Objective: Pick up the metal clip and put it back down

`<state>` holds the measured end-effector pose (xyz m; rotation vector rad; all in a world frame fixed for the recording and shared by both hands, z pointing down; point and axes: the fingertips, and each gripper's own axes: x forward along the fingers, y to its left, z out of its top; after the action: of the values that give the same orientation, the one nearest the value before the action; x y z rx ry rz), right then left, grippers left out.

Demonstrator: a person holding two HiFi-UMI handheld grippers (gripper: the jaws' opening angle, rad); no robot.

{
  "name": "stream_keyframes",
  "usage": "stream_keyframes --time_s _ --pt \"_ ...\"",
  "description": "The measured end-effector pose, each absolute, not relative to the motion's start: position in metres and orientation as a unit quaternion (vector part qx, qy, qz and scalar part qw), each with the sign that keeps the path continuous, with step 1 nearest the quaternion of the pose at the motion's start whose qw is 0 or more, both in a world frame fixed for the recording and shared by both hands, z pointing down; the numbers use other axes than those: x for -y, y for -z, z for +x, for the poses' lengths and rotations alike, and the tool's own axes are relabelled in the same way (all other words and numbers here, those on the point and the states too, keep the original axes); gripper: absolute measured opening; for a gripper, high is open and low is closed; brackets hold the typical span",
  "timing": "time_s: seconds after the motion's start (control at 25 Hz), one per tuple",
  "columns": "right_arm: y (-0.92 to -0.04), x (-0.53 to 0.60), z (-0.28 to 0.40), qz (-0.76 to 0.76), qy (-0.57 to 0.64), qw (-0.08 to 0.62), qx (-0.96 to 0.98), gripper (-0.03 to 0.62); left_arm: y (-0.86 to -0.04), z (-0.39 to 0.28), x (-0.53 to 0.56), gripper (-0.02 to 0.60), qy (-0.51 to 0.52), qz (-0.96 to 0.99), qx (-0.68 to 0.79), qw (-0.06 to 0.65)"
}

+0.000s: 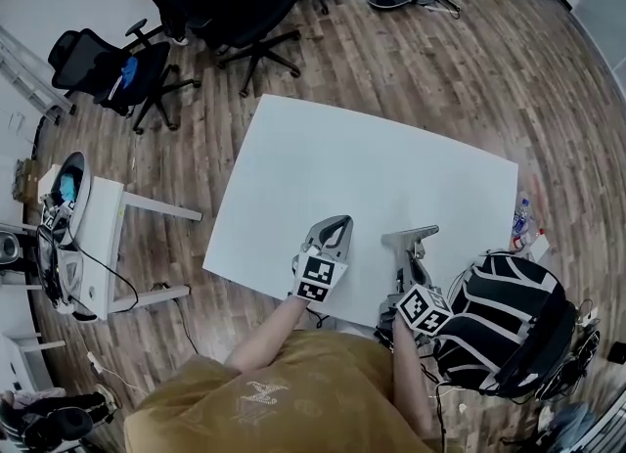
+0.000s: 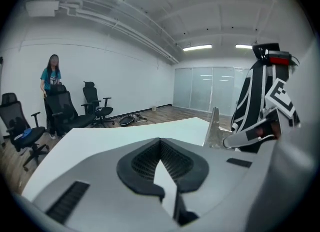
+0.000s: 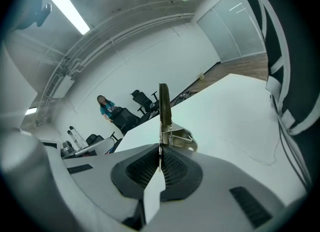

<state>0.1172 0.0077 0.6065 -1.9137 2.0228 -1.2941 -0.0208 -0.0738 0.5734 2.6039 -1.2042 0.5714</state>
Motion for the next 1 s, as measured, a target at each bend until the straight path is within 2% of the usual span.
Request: stream_keyframes --time_s 0.36,0.72,1.0 --pt "-0.636 -0.015 0.114 -0.599 0.491 0.059 -0.63 0.008 -0.613 -0.017 0.061 0.006 -0.232 0.881 0.396 0.118" --pt "-0.663 -0.011 0.112 -0.537 0.612 0.175 -0.553 0.008 -0.639 -0.018 0.054 0.005 -0.265 0.876 0.381 0.128" --pt "-0.683 -0.013 0.117 -0.514 0.664 0.22 -0.496 0.009 -0.645 -0.014 0.055 0.005 -0.266 0.875 0.381 0.137"
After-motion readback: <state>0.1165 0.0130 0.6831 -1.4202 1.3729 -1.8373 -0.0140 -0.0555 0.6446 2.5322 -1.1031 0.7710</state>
